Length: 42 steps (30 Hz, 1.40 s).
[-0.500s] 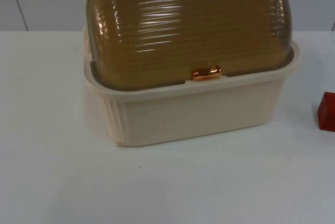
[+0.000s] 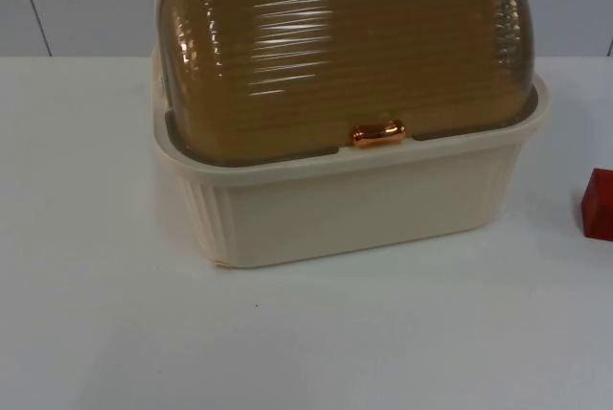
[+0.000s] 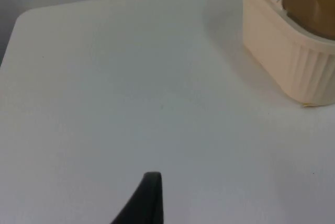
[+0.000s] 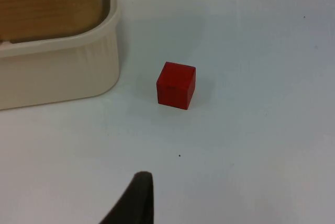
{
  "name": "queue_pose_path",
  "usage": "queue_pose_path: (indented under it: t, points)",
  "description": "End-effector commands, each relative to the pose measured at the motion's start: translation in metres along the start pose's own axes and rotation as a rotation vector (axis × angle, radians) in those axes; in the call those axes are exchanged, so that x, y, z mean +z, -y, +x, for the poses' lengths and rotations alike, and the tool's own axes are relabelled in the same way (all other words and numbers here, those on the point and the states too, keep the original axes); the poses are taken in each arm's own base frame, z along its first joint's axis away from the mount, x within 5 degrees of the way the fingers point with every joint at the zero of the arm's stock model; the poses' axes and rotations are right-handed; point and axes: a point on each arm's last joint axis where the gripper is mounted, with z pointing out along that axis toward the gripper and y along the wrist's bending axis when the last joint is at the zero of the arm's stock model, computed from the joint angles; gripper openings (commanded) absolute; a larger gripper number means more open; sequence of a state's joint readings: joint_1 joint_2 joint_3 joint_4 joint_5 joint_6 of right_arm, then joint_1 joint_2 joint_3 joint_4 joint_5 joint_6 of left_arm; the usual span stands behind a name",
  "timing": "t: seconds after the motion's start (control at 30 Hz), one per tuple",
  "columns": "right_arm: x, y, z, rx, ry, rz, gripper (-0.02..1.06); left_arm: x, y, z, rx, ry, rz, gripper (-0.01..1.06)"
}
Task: Open the box lid with the left hand, place the block into the box with the right hand, then close the box lid with the left hand.
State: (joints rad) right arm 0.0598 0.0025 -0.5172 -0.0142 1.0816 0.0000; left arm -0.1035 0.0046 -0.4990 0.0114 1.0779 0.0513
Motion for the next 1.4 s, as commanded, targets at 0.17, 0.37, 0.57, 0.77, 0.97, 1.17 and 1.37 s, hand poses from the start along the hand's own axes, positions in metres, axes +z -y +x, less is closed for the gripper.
queue_pose_path:
  t: [0.17,0.37,0.57,0.77,0.97,1.17,1.37]
  points:
    - [0.000,0.000,0.000,-0.008,0.004,0.006,1.05,0.001,0.000,0.001,-0.003,0.002,0.002,1.04]
    - [0.000,0.000,0.000,-0.005,0.004,0.006,1.05,0.001,0.000,0.001,-0.011,0.002,0.000,1.04]
    - [0.000,0.000,0.000,-0.005,0.004,0.006,1.05,0.001,-0.001,0.001,-0.022,0.002,-0.011,1.04]
    - [0.000,0.000,0.000,0.010,0.004,0.008,1.05,0.001,-0.002,0.001,-0.022,0.002,-0.012,1.04]
    - [0.000,0.000,0.000,0.016,0.004,0.010,1.05,0.001,-0.001,0.001,-0.034,0.002,-0.012,1.04]
    - [-0.009,0.001,-0.004,0.056,0.017,0.011,1.05,-0.004,-0.002,-0.002,-0.075,0.020,-0.015,1.04]
    - [-0.022,0.006,-0.040,0.032,0.019,0.062,1.05,-0.013,-0.010,-0.039,-0.051,0.027,-0.076,1.04]
